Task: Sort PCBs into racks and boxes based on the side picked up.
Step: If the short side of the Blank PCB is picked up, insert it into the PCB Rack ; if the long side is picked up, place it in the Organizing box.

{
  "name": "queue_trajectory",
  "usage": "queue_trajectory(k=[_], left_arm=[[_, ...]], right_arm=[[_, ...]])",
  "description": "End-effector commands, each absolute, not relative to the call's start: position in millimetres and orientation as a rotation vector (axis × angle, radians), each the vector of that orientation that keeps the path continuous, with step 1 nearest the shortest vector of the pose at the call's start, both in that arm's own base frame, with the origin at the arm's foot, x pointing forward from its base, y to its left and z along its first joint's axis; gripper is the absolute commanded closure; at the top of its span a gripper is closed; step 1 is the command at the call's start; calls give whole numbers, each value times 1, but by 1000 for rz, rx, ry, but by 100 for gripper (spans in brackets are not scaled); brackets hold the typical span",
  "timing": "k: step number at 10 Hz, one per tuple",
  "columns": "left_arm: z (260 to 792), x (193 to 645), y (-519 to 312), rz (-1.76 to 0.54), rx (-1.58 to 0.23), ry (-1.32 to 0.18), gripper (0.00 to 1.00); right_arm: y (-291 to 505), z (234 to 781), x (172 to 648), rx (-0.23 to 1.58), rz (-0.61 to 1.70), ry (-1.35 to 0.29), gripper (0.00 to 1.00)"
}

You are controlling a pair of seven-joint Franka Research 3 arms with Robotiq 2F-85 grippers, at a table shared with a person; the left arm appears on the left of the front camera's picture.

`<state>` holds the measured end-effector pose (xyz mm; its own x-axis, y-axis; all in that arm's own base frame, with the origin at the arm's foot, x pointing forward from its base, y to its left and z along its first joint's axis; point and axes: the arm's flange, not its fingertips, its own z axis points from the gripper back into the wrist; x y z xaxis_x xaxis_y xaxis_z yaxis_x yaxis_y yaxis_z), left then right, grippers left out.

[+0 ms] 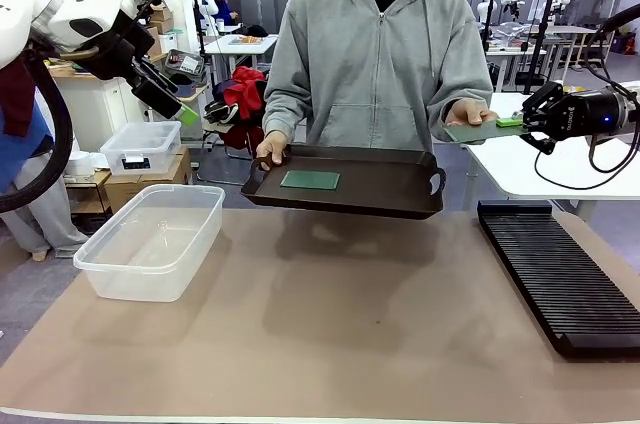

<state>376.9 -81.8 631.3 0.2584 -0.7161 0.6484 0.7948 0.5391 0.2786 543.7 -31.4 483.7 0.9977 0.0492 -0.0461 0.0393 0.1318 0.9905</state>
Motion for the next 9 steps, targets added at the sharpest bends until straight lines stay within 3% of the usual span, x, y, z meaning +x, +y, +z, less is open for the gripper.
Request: queue_trajectory(k=[1, 9], left_arm=[[630, 376, -82, -1030, -114, -808, 0], [630, 376, -82, -1030, -114, -808, 0]], right_arm=[[-32, 483, 544, 1436, 5, 71, 100], [-32, 483, 544, 1436, 5, 71, 100]])
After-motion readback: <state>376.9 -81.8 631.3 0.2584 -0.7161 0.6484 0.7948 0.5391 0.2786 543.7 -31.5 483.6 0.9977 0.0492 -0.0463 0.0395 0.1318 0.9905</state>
